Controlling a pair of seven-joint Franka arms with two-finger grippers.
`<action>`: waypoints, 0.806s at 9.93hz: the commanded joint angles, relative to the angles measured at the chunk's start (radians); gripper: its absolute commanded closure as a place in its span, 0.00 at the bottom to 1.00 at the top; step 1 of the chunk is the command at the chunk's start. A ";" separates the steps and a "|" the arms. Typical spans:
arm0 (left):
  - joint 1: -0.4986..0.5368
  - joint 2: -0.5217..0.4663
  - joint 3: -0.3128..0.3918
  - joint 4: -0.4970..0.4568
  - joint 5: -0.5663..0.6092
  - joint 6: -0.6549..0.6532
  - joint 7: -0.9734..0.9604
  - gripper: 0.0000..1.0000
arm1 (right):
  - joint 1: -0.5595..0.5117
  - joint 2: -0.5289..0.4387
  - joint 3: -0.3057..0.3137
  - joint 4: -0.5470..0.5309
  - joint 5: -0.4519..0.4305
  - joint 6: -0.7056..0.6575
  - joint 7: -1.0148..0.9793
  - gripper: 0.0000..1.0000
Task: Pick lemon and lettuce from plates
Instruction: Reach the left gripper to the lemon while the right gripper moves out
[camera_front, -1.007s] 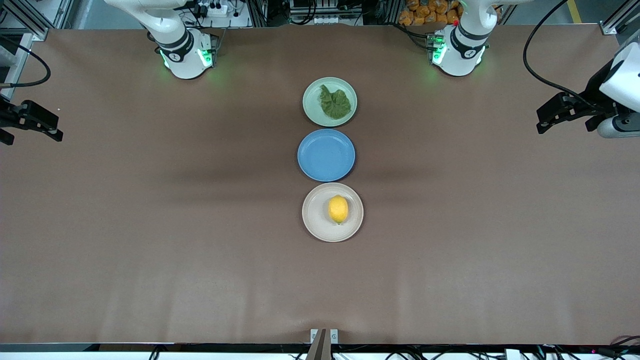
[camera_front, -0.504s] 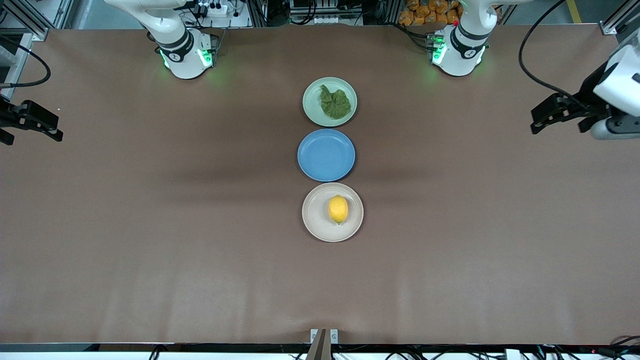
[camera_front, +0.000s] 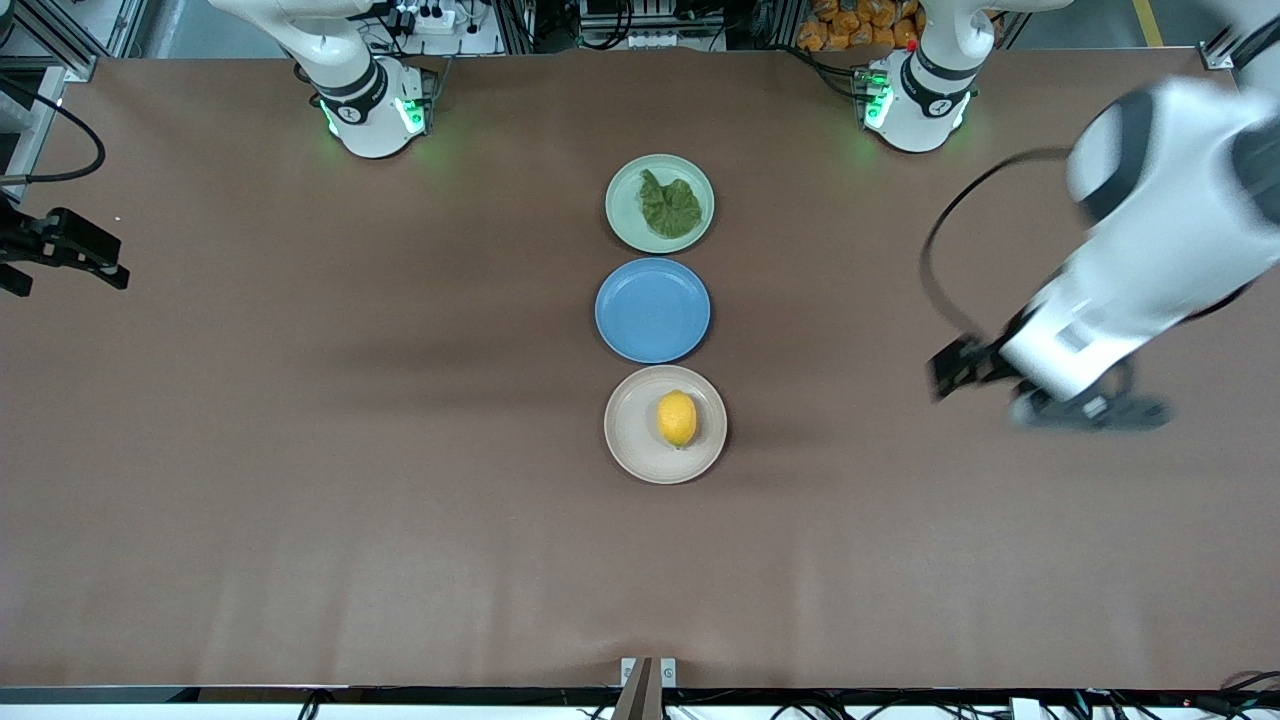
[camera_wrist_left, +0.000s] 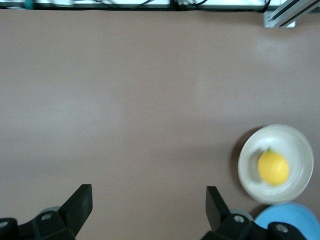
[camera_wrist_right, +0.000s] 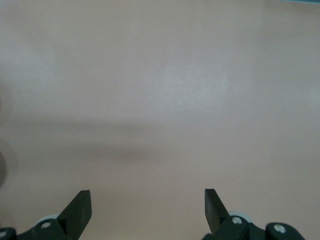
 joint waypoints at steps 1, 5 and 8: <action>-0.128 0.163 0.013 0.038 0.006 0.245 -0.182 0.00 | 0.000 0.002 0.000 0.000 0.018 0.012 -0.016 0.00; -0.250 0.340 0.011 0.038 0.025 0.523 -0.373 0.00 | 0.078 0.003 0.000 -0.008 0.018 0.023 0.046 0.00; -0.321 0.383 0.016 0.017 0.031 0.528 -0.405 0.00 | 0.197 0.007 0.023 -0.069 0.021 0.040 0.284 0.00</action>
